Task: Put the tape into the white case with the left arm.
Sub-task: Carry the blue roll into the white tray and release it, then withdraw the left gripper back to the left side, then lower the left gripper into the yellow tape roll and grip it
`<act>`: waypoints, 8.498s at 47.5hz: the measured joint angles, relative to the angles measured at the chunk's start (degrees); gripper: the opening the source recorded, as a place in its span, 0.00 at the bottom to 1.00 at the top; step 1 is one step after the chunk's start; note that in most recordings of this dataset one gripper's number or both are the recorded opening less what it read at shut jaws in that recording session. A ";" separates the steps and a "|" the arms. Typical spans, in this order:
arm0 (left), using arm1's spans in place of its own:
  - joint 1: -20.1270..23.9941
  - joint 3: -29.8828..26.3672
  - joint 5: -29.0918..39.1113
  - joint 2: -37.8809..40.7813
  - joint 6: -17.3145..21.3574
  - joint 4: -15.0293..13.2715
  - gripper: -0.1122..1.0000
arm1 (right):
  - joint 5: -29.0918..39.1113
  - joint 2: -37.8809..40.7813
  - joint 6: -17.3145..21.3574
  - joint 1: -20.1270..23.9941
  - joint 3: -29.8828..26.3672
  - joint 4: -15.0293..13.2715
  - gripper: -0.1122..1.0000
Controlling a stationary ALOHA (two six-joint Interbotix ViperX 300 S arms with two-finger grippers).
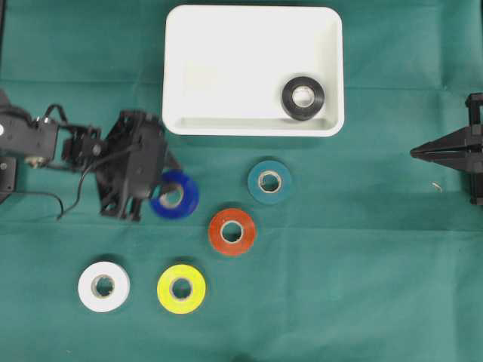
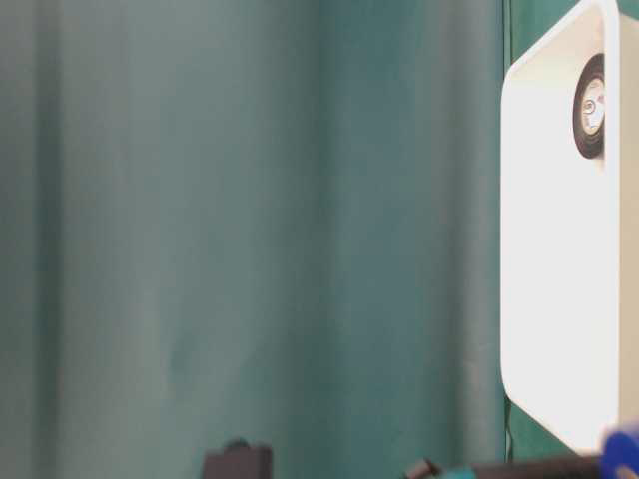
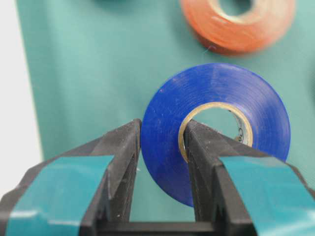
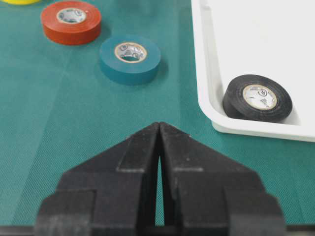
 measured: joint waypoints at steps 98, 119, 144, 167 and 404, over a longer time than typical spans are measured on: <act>20.83 -27.60 3.96 25.05 13.89 0.00 0.87 | -0.44 0.00 0.00 0.00 0.44 -0.09 0.02; 20.83 -27.60 3.96 24.96 13.80 0.09 0.96 | -0.44 0.00 0.00 0.00 0.35 -0.09 0.02; 17.67 -17.84 4.31 10.46 13.36 0.00 0.96 | -0.44 0.00 0.00 0.00 0.44 -0.09 0.02; 12.74 -4.92 4.13 -2.64 7.47 0.09 0.96 | -0.44 0.00 -0.09 0.00 0.44 -0.09 0.02; -20.57 -10.20 -1.85 15.03 -5.89 0.00 0.34 | -0.97 0.00 0.00 -0.88 0.70 -0.09 0.02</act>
